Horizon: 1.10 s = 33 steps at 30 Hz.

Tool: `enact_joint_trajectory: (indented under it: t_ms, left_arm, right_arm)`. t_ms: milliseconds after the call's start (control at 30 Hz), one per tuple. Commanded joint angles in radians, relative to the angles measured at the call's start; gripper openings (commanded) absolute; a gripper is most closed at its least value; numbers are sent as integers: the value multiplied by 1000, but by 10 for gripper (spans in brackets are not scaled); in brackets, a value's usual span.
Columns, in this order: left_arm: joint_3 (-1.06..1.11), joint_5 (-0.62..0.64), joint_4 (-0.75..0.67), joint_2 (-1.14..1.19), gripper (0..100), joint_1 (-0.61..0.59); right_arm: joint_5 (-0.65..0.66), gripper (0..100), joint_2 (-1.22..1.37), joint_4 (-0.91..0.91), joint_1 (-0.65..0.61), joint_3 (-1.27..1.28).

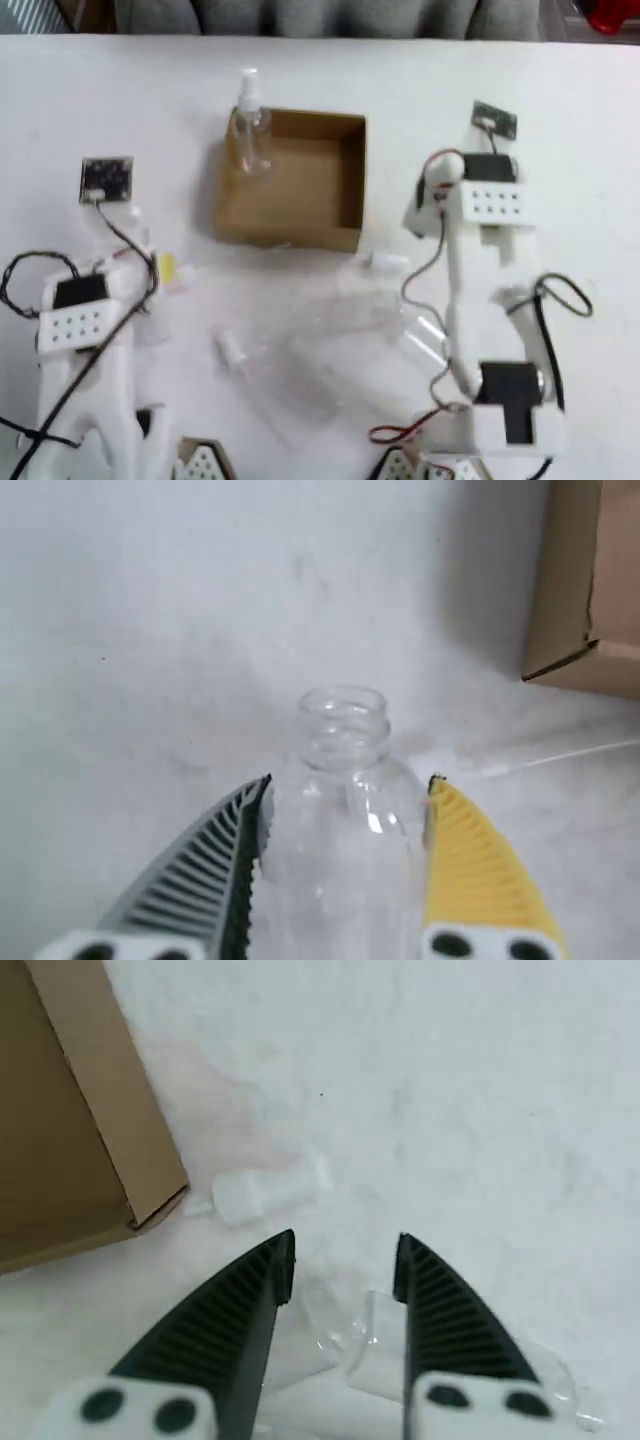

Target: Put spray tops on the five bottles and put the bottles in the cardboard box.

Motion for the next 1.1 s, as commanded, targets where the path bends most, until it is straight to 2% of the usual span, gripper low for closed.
enact_joint_trajectory:
  t_ms: [0, 133, 233, 467, 800, 900, 1067]
  left_arm:
    - [-3, 3, -31, -24, 22, -12]
    - [-2, 0, -31, -21, 22, -12]
    - [-2, 0, -32, -19, 22, -7]
    - [-2, -2, -32, -18, 22, -5]
    - [32, -2, -84, -24, 22, 15]
    - [34, -26, -86, -24, 22, 18]
    - [34, -41, -87, -18, 22, 31]
  right_arm:
    - [-175, 198, 105, -12, -41, -106]
    - [-319, 233, 271, -8, -53, -181]
    - [-374, 239, 387, 8, -77, -261]
    - [-388, 238, 549, 90, -96, -471]
    - [-379, 236, 719, 79, -170, -557]
    - [-370, 184, 746, 79, -165, -568]
    - [-284, 57, 760, 96, -140, -569]
